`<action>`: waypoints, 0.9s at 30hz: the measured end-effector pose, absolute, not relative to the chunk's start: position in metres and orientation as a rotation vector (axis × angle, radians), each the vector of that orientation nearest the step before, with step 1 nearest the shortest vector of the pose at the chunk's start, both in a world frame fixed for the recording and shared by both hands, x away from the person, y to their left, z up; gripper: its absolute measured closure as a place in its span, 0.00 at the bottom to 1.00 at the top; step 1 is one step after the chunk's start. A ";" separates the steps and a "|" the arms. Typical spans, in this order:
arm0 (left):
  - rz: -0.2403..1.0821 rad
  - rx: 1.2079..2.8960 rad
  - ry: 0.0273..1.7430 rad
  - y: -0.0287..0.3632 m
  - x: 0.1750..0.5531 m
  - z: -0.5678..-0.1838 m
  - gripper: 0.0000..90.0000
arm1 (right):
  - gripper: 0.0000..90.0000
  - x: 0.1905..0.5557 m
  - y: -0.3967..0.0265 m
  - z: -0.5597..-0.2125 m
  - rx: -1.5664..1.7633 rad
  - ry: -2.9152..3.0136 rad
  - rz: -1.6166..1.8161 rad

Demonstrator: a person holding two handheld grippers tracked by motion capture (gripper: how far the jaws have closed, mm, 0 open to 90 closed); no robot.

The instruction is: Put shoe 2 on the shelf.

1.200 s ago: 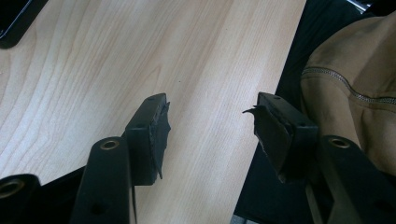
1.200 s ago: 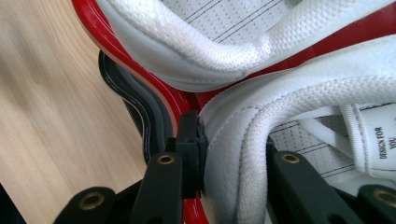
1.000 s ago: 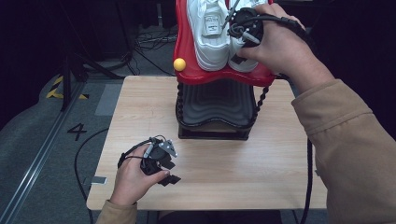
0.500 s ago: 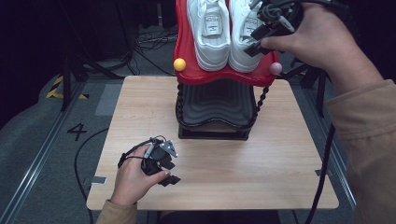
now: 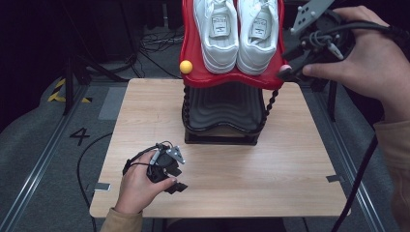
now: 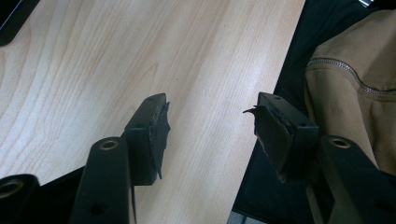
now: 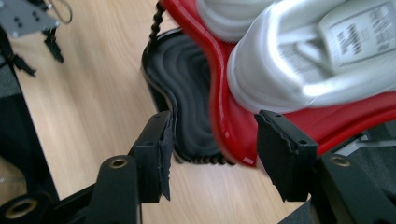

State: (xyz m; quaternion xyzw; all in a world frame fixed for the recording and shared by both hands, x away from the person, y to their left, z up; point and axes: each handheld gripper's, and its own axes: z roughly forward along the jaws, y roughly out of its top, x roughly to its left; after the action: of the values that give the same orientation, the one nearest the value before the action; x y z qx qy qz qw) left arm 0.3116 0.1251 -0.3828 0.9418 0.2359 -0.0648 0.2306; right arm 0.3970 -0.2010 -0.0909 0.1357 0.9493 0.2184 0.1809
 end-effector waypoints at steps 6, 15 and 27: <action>-0.172 2.588 0.657 0.124 0.312 -0.382 0.51 | 0.52 0.383 -0.219 -0.102 0.368 2.692 0.636; -0.185 2.596 0.619 0.118 0.317 -0.382 0.50 | 0.50 0.368 -0.241 -0.136 0.373 2.734 0.625; -0.186 2.602 0.619 0.115 0.319 -0.383 0.50 | 0.49 0.360 -0.261 -0.183 0.396 2.792 0.637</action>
State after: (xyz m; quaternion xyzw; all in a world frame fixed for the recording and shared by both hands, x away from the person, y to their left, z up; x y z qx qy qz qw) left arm 0.3185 0.1153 -0.3834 0.9449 0.2248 -0.0674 0.2283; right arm 0.3598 -0.2609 -0.1834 0.1358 0.9582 0.2185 0.1248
